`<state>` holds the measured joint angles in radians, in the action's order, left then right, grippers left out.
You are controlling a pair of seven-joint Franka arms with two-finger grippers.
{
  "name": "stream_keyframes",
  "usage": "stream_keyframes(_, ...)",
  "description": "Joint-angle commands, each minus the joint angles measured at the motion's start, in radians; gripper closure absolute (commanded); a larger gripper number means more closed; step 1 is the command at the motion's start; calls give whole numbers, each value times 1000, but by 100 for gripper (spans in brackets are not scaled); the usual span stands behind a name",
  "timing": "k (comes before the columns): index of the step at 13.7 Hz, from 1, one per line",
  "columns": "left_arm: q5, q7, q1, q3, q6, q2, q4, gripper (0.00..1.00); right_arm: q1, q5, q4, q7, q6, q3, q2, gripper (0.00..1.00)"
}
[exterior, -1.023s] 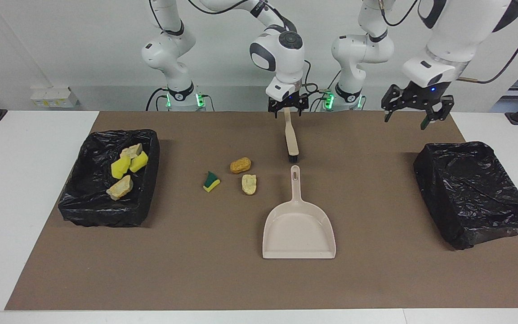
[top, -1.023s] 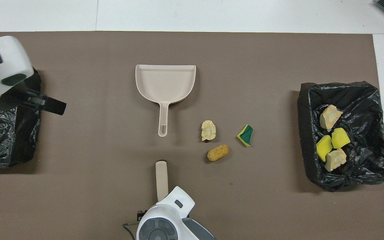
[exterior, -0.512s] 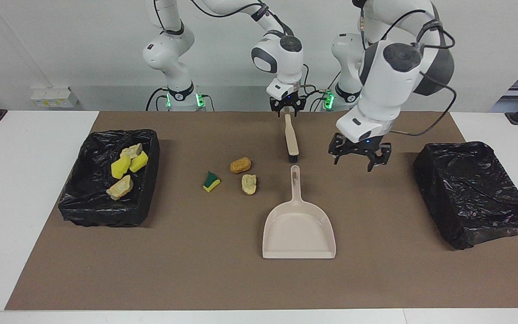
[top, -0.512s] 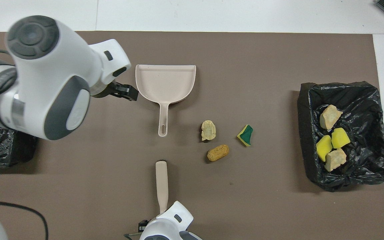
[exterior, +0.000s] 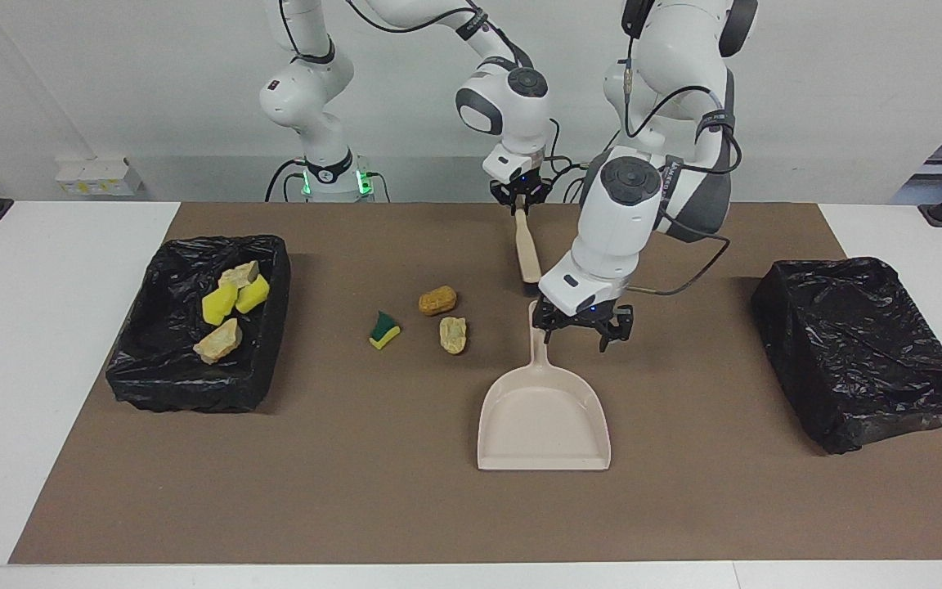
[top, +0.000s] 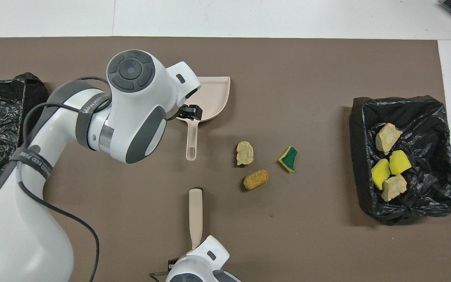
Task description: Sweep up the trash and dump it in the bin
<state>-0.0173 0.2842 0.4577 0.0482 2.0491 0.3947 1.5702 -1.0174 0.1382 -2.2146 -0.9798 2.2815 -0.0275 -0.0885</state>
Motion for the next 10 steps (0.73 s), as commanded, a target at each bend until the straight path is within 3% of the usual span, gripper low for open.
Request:
stream_keyframes(1, -9, 36, 30, -11, 68, -28, 96, 0, 35, 4, 12, 3, -59, 1, 10, 100)
stream_keyframes(4, -10, 72, 56, -11, 117, -14, 135, 0, 86, 4, 10, 16, -173, 6, 77, 100)
stream_keyframes(6, -10, 84, 56, -11, 121, -13, 145, 0, 147, 3, -5, 51, -282, 6, 169, 100)
stream_keyframes(9, -10, 131, 68, -11, 164, -13, 189, 0, 293, -15, -20, 162, -440, 6, 298, 100)
stream_keyframes(10, -10, 176, 76, -11, 202, -11, 208, 5, 336, -35, -16, 208, -473, 6, 315, 100)
